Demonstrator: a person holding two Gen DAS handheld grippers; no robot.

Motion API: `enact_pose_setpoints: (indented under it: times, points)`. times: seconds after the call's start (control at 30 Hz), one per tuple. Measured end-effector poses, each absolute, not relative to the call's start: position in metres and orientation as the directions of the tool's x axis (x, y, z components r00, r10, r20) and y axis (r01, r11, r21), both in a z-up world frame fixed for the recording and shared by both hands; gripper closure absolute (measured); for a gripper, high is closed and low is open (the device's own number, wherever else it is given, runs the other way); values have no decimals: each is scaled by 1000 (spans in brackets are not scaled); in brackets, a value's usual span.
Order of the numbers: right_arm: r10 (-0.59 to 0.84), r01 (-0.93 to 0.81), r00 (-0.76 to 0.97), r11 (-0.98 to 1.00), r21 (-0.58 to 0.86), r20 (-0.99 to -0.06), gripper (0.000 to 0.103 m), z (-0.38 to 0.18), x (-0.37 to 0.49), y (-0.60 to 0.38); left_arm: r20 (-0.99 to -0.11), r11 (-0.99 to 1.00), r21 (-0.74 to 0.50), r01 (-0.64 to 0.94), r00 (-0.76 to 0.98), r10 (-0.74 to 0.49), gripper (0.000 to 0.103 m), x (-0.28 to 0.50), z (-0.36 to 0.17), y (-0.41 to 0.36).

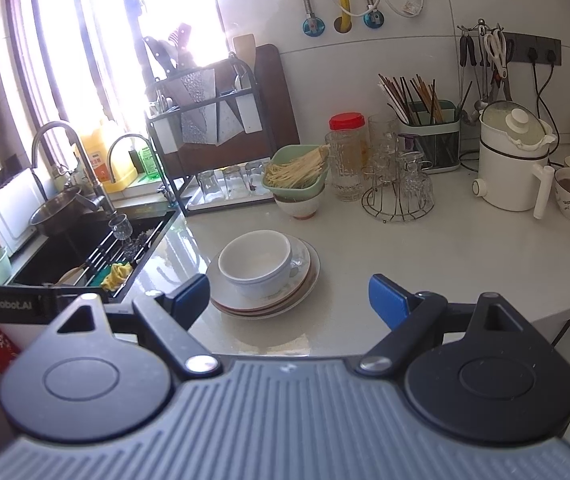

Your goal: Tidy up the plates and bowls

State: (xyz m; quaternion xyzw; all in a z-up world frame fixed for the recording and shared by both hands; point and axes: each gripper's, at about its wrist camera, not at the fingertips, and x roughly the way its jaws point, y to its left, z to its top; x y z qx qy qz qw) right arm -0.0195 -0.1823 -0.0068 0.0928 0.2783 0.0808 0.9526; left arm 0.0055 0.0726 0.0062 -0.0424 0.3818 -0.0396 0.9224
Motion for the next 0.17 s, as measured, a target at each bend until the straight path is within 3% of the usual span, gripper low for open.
enact_pose_setpoints:
  times: [0.17]
  points:
    - [189,-102,844,975,196,-502,15,-6,-22,-180,-702,993,-114,32,705,-104,3,3,6,75]
